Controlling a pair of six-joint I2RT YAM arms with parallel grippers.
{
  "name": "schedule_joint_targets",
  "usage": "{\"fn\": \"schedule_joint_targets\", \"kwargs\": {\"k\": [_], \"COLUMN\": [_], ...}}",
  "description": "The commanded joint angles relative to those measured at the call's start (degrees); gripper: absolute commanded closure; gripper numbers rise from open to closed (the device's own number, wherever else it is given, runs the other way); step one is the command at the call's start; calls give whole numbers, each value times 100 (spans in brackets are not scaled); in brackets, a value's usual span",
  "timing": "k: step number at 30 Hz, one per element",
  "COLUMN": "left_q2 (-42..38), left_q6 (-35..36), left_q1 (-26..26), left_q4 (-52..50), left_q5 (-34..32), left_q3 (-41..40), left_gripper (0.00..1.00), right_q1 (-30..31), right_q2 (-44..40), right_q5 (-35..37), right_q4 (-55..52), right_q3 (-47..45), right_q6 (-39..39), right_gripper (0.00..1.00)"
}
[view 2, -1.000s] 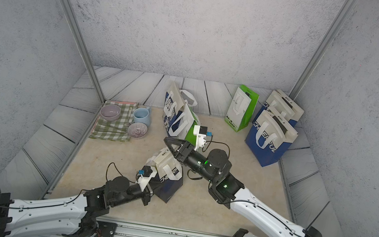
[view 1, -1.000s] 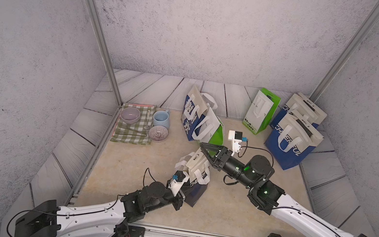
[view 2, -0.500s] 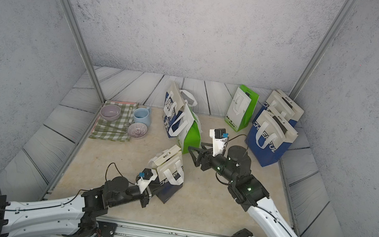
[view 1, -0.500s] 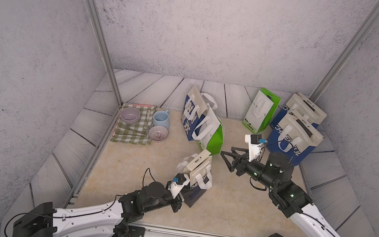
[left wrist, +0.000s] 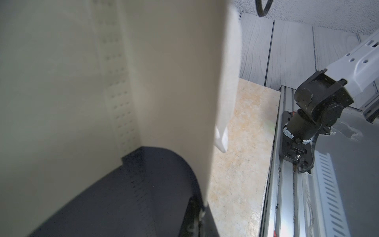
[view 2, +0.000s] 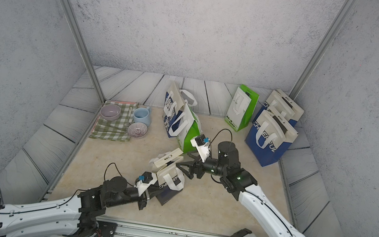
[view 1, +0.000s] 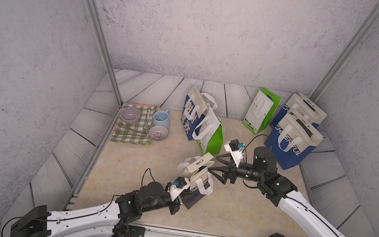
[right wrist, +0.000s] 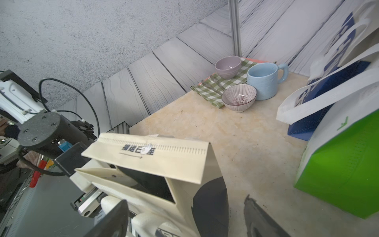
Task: Open the takeout bag
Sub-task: Pick up the takeout bag at the center of the board.
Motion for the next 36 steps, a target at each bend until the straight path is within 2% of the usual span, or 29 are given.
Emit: {"fn": "schedule_joint_targets", "kwargs": {"k": [1, 7, 12, 14, 15, 16, 19, 21, 27, 31, 36], "left_q2": [-63, -37, 50, 59, 46, 6, -199, -391, -1116, -1448, -1593], "left_q6": [59, 24, -49, -124, -154, -189, -321, -447, -551, -622, -669], "left_q1": [-14, -13, -16, -16, -13, -19, -20, -13, -13, -14, -14], "left_q4": [32, 41, 37, -59, -139, -236, -482, -605, -1449, -2058, -2828], "left_q5": [184, 134, 100, -26, -95, -176, -486, -782, -1317, -1468, -1800], "left_q3": [151, 160, 253, 322, 348, 371, 402, 399, 628, 974, 1435], "left_gripper": [100, 100, 100, 91, 82, 72, 52, 46, 39, 38, 39], "right_q1": [20, 223, 294, 295, 291, 281, 240, 224, 31, -80, -203], "right_q2": [146, 291, 344, 311, 282, 215, -160, -525, -1238, -1536, -1848], "right_q5": [-404, -816, -898, -922, -862, -708, -193, 287, 1041, 1600, 2820], "right_q4": [176, 56, 141, 131, 82, 4, 57, 199, -365, -694, -1097], "right_q3": [50, 64, 76, 115, 143, 180, 106, -29, 109, 238, 518], "right_q6": [-147, -335, -297, -303, -341, -372, -397, -311, -344, -245, -185], "right_gripper": [14, 31, 62, 86, 97, 100, 100, 100, 100, 100, 100]}}
